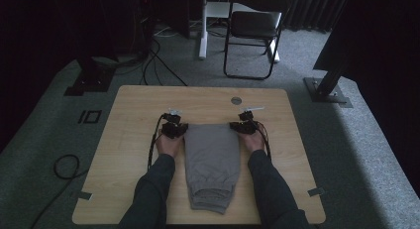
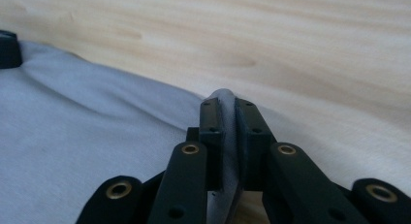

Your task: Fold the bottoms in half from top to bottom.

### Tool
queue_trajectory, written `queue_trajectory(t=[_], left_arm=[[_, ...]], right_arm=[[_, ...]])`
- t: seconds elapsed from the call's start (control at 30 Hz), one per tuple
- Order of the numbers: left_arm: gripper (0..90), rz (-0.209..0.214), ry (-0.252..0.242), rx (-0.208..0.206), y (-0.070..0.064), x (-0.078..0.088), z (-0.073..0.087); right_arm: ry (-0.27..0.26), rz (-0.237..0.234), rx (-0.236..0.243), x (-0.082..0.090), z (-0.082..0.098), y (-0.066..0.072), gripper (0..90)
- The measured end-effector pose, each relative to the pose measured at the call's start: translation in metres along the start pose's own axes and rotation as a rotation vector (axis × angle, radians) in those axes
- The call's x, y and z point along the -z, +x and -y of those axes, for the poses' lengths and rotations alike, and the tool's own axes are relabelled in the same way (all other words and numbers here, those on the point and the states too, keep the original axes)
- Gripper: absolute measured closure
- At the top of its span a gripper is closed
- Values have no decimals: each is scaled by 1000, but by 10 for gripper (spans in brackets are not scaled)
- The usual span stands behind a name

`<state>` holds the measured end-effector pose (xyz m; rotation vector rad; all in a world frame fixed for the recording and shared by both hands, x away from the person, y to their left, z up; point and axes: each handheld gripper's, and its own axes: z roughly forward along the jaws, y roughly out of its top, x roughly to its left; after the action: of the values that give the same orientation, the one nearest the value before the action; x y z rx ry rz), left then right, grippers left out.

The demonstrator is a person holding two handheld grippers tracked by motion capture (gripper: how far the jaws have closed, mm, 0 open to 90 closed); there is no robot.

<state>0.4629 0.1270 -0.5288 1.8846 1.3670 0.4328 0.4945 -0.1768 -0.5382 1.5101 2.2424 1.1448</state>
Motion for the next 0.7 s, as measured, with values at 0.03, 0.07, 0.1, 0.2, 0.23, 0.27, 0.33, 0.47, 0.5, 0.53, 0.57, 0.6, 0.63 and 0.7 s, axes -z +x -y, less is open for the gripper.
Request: queue_trajectory(t=[0.03, 0.07, 0.1, 0.2, 0.23, 0.27, 0.33, 0.47, 0.5, 0.53, 0.57, 0.6, 0.63, 0.7], left_arm=[[838, 3, -14, 5, 1, 3, -2], [839, 10, -35, 18, 1, 6, -4], [839, 13, -50, 19, 1, 10, -6], [838, 27, -84, 10, 0, 20, -11], [837, 36, -93, 9, -1, 24, -12], [836, 46, -104, 3, -1, 28, -12], [835, 64, -127, 0, -2, 36, -13], [835, 98, -171, -36, -12, 58, -6], [836, 107, -184, -38, -14, 64, -2], [836, 114, -197, -42, -16, 70, 2], [836, 120, -211, -47, -18, 78, 7], [836, 133, -227, -42, -21, 84, 13], [836, 142, -232, -51, -23, 91, 19], [836, 142, -240, -70, -29, 102, 34]], right_arm=[[-16, -3, -3, 2, -2, 0, 837], [-31, -6, -5, 5, -4, -1, 837], [-50, -11, -9, 9, -6, -1, 837], [-99, -45, -9, 21, -12, 1, 837], [-105, -51, 0, 26, -13, 2, 836], [-110, -58, 12, 31, -13, 3, 835], [-127, -75, 36, 41, -11, 7, 834], [-160, -102, 69, 62, 0, 14, 835], [-170, -114, 68, 68, 4, 15, 835], [-181, -125, 71, 74, 9, 17, 835], [-195, -140, 66, 81, 14, 20, 835], [-199, -159, 63, 86, 20, 22, 835], [-197, -159, 76, 92, 26, 26, 835], [-202, -173, 89, 103, 41, 33, 835]])
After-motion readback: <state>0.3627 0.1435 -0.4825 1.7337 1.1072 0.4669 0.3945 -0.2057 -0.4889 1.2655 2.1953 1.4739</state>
